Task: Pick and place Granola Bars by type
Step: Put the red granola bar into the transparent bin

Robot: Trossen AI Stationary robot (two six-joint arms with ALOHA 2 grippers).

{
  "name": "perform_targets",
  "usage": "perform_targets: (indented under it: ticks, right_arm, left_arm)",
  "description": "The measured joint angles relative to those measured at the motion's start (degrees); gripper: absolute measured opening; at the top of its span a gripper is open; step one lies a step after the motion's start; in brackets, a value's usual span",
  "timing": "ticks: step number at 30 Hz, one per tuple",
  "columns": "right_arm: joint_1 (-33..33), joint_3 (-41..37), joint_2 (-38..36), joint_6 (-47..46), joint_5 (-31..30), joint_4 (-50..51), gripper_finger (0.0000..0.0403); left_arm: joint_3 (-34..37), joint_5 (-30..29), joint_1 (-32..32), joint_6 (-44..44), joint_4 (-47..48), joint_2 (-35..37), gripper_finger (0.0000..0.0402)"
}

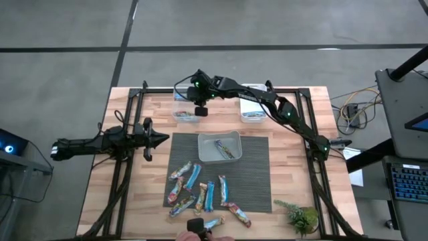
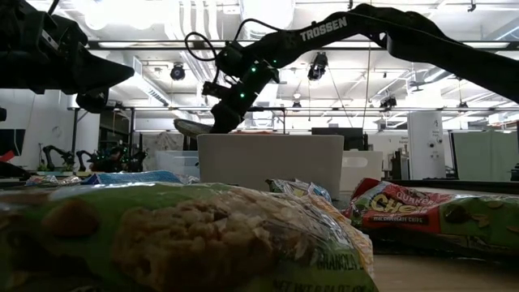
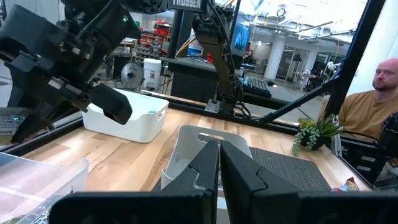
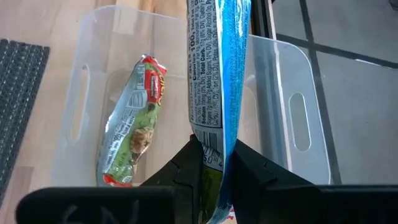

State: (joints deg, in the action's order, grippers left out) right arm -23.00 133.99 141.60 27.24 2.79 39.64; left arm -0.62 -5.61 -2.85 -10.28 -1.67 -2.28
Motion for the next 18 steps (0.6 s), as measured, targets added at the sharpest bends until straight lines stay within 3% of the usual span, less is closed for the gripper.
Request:
perform_targets:
  ticks: [5,9,18]
  right_arm:
    - [0.17,-0.08,0.00,-0.06,-0.16,-0.09,0.0052]
    - [0.19,-0.17,0.00,-0.91,-4.31,-1.04,0.0052]
    - [0.28,-0.20,0.00,-0.98,-3.66,-1.68,0.0052]
  left_arm:
    - [0.00,0.00,0.00,-0.02,0.00,0.00,0.0000]
    - [0.00,0.00,-0.01,-0.01,-0.02,0.00,0.0000]
    - [0.00,0.00,0.00,0.00,-0.01,0.00,0.0000]
